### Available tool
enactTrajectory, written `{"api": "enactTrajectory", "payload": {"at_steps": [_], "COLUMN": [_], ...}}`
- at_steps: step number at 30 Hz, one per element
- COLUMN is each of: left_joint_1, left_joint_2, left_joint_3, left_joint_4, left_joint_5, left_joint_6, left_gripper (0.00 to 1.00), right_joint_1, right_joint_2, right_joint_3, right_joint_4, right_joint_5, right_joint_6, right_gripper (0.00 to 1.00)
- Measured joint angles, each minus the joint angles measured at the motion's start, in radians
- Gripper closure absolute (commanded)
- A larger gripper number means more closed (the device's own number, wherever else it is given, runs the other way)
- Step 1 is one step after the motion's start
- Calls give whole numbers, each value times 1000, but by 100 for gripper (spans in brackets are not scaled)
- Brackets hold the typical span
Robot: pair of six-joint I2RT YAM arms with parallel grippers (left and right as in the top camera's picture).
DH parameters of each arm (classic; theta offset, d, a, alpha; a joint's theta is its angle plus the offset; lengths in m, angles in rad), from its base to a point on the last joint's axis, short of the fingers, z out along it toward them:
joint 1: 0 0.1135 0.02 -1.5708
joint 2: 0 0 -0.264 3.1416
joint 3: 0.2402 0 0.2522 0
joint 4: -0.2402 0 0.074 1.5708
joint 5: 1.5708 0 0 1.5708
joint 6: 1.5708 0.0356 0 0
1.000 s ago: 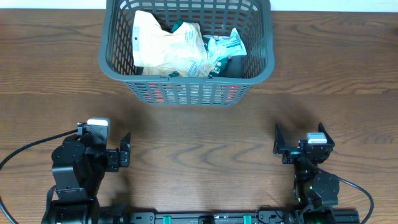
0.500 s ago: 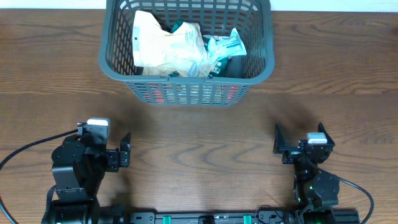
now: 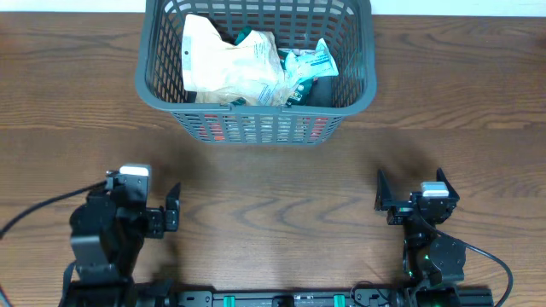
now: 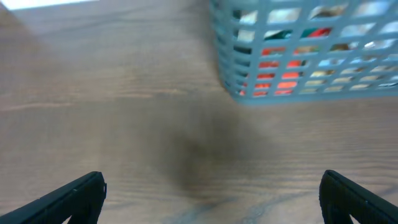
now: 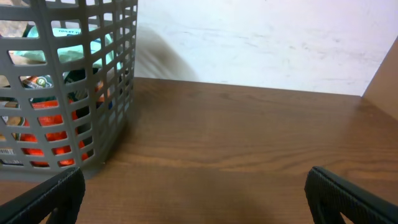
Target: Pack container
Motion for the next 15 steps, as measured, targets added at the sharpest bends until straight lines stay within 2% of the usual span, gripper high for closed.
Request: {"api": "enactTrajectory", "payload": {"at_steps": [5,15], "left_joint_1": [-54,-85], "left_joint_2": [-134,-345], "left_joint_3": [-79,-413], "left_joint_4": [42,397], "left_joint_5": [11,13], "left_joint_6": [0,0], "left_gripper": [1,1], "right_joint_1": [0,0], "right_joint_2": [0,-1], "right_joint_3": [0,-1], "right_joint_4": [1,1], "right_joint_5": [0,0], "right_joint_6": [0,0], "right_gripper": [1,1]}}
